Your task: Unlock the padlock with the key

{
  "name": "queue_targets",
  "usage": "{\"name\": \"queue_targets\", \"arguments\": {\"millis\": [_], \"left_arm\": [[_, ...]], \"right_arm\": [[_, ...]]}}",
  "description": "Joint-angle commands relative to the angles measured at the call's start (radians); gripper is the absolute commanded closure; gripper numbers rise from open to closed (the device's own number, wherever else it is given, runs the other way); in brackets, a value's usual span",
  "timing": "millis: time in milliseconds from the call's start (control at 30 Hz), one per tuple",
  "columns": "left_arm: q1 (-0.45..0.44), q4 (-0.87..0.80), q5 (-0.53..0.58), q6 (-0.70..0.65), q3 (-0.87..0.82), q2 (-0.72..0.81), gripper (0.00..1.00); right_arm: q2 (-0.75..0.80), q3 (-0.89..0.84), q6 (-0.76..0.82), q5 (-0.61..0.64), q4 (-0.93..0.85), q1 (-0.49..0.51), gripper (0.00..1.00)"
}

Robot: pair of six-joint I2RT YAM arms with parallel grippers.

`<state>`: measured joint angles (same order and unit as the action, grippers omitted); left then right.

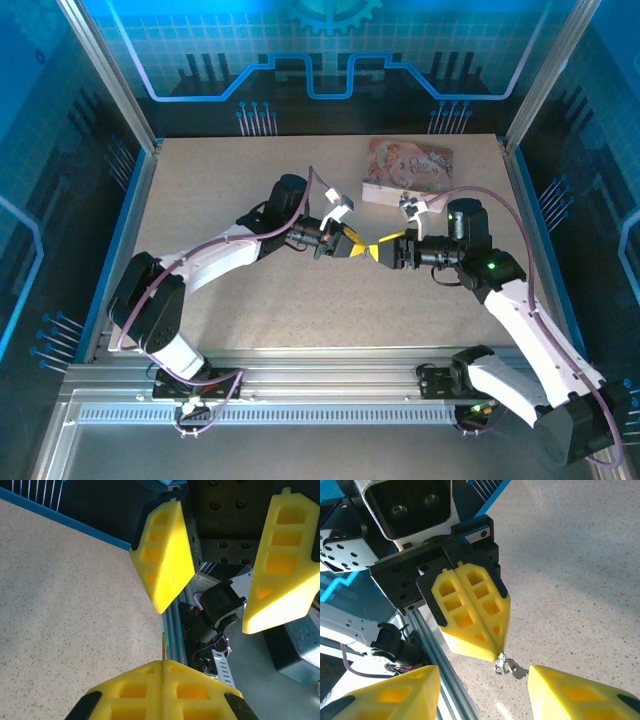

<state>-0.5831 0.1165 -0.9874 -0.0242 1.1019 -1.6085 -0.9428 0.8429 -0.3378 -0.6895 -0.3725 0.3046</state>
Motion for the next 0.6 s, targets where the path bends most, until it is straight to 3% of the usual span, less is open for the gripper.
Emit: {"name": "queue_targets", "arguments": {"millis": [0, 567], "left_arm": [[0.006, -0.011, -0.046, -0.008, -0.012, 0.050, 1.00], [0.010, -0.098, -0.101, -0.043, 0.009, 0.069, 1.00]], "right_arm": [[-0.004, -0.010, 0.028, -0.043, 0.022, -0.005, 0.49], [0.006, -0.013, 0.005, -0.051, 0.056, -0.013, 0.57]]}}
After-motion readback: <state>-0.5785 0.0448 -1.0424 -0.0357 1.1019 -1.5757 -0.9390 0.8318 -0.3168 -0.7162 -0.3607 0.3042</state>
